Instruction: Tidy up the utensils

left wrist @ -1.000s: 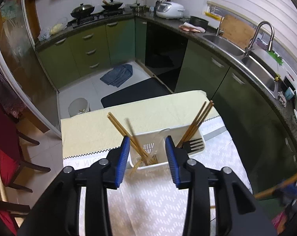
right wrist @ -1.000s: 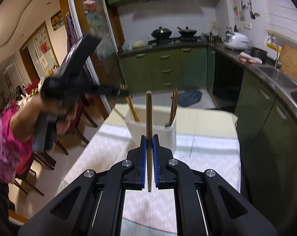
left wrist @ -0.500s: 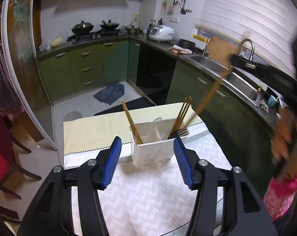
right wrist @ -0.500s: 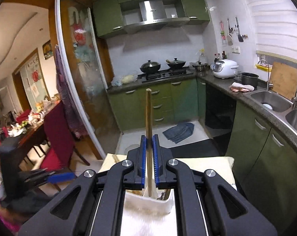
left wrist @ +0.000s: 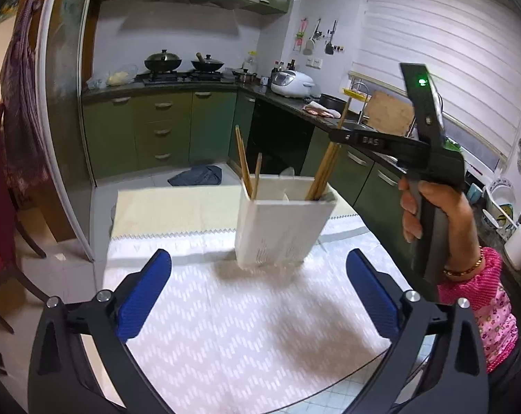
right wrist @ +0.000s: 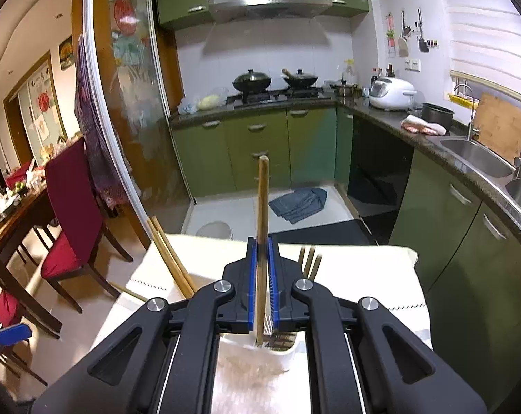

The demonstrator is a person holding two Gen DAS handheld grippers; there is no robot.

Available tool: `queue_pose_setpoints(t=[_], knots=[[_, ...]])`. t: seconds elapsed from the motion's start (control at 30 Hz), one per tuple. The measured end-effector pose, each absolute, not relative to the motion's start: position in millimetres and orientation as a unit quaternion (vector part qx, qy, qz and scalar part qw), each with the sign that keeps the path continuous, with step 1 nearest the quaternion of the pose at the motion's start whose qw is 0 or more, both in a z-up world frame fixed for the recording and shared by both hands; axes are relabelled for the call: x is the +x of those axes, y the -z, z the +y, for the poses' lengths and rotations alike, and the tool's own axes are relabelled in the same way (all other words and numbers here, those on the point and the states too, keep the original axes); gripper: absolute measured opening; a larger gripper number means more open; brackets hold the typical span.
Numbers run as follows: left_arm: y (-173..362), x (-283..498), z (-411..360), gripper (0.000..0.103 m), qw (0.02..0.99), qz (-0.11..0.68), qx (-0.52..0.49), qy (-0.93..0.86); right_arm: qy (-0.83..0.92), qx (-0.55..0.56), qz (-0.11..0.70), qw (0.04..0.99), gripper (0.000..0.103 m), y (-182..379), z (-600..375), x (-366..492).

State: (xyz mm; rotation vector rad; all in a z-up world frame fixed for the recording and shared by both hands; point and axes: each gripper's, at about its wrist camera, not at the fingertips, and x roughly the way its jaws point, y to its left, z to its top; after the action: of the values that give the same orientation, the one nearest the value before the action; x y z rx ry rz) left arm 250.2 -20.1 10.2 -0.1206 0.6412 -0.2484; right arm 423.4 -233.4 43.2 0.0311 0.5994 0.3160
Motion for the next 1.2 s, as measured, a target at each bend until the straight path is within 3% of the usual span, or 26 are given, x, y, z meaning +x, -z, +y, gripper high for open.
queue_pose_setpoints(t=[0.1,0.2,0.4,0.47,0.7,0.77,1.03,1.2], knots=[[1,237,-26,0.097,0.947,0.298,-0.051,0.112,-0.154,0.008,0.302,0.941,0.009,-27,-227,425],[7,227,-29,0.097,0.952,0.284,-0.051,0.104,-0.155,0.010,0.305,0.940,0.027,-17,-226,423],[11,215,-28,0.097,0.959,0.266,-0.053,0.087,-0.166,0.014,0.301,0.939,0.030,-12,-227,402],[11,212,-28,0.097,0.959,0.265,-0.054,0.085,-0.172,0.017,0.292,0.941,0.042,-12,-232,384],[24,195,-34,0.097,0.959,0.265,-0.047,0.088,-0.180,0.030,0.281,0.942,0.055,5,-269,294],[29,190,-35,0.097,0.958,0.270,-0.048,0.090,-0.176,0.033,0.278,0.944,0.068,14,-284,265],[35,164,-42,0.097,0.959,0.269,-0.032,0.085,-0.173,0.025,0.244,0.954,0.098,25,-324,160],[18,136,-39,0.097,0.967,0.244,-0.019,0.076,-0.175,0.009,0.237,0.956,0.099,21,-335,108]])
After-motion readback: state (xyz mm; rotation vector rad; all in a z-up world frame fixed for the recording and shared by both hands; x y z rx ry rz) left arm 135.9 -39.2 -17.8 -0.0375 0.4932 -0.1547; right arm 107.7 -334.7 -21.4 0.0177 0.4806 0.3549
